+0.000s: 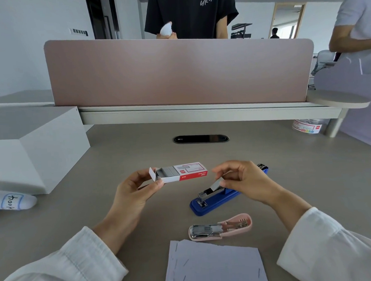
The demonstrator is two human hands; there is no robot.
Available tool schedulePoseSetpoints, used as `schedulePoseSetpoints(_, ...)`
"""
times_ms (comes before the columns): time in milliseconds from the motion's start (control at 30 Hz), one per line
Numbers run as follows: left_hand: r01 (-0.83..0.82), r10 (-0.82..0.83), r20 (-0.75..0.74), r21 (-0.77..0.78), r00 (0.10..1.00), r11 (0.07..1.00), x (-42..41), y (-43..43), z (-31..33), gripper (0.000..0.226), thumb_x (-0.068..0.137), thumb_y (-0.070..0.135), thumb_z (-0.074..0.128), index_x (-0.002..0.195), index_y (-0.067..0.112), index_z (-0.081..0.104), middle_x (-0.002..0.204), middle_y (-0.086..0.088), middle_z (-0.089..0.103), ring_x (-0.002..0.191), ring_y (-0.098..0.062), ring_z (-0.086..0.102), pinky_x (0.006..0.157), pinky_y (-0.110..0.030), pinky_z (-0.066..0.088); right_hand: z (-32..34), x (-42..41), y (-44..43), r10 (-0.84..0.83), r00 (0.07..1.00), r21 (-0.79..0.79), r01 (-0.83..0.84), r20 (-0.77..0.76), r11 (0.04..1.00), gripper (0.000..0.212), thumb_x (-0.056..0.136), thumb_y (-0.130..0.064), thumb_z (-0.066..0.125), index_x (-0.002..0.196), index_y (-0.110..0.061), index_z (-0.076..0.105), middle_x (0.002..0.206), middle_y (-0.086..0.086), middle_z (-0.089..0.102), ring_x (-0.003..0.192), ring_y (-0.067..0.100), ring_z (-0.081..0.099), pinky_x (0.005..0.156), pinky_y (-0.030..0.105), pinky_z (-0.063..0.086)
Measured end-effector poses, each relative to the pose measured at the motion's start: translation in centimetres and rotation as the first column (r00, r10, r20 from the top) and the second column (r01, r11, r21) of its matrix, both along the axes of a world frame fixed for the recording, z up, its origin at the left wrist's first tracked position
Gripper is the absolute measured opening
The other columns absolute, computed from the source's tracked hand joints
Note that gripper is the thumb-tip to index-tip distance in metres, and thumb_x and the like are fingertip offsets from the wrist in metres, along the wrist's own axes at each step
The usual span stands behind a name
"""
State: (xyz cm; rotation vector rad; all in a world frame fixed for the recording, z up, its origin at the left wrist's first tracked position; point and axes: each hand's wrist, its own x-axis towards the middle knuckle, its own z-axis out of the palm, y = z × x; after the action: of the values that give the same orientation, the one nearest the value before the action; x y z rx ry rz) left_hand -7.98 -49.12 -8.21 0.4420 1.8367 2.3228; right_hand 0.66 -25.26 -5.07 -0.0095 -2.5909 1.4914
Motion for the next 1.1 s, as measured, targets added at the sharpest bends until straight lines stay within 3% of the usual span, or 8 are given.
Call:
schedulePoseSetpoints(300,0.005,-0.005,-0.006,-0.022,1.0,1.0,0.16,-0.04,0.12,0.022,0.076,-0.002,0.063,0.088,0.016,0.067,0.099,-0.007,0.068,0.107,-0.029,0.06,0.101,-0.041,0.043,-0.26,-0.3,-0.04,-0.02,1.0,0.132,0.021,-0.006,0.991,0.049,0.08,-0.002,0.066,0.113,-0.036,0.053,0.088,-0.008,0.067,0.082,-0.004,0.062,0.081,0.015,0.049)
schedulePoseSetpoints(500,0.002,-0.002,-0.002,-0.019,1.0,1.0,0.22,-0.03,0.15,0.022,0.077,-0.003,0.063,0.085,0.017,0.068,0.089,0.001,0.073,0.102,-0.027,0.062,0.098,-0.039,0.045,-0.33,-0.3,0.1,-0.029,1.0,0.115,0.03,-0.011,0.993,0.053,0.081,-0.003,0.064,0.126,-0.026,0.048,0.089,-0.006,0.068,0.083,0.0,0.064,0.083,0.014,0.049)
schedulePoseSetpoints(700,0.004,-0.004,-0.018,-0.024,1.0,1.0,0.35,0.05,0.25,0.022,0.078,-0.003,0.062,0.09,0.014,0.066,0.097,-0.007,0.068,0.101,-0.026,0.061,0.096,-0.036,0.047,-0.55,-0.51,-0.08,-0.025,1.0,0.146,0.026,-0.006,0.989,0.054,0.082,-0.003,0.063,0.129,-0.025,0.045,0.089,-0.008,0.068,0.085,0.0,0.064,0.082,0.01,0.047)
schedulePoseSetpoints(967,-0.007,0.006,-0.017,-0.026,1.0,1.0,0.39,0.04,0.33,0.023,0.076,-0.003,0.064,0.086,0.018,0.068,0.081,0.006,0.074,0.094,-0.022,0.063,0.091,-0.032,0.048,-0.63,-0.36,-0.55,0.013,1.0,0.208,-0.015,0.013,0.978,0.053,0.08,-0.006,0.068,0.125,-0.027,0.05,0.093,-0.012,0.069,0.084,-0.005,0.063,0.079,0.005,0.047)
schedulePoseSetpoints(1100,-0.012,0.011,-0.021,-0.026,1.0,1.0,0.45,0.07,0.43,0.023,0.076,-0.003,0.064,0.086,0.017,0.068,0.089,0.001,0.071,0.096,-0.023,0.062,0.095,-0.036,0.047,-0.66,-0.22,-0.72,-0.023,0.996,0.272,0.046,-0.088,0.961,0.041,0.082,-0.001,0.06,0.118,-0.021,0.056,0.092,-0.012,0.065,0.087,0.002,0.062,0.077,0.009,0.05)
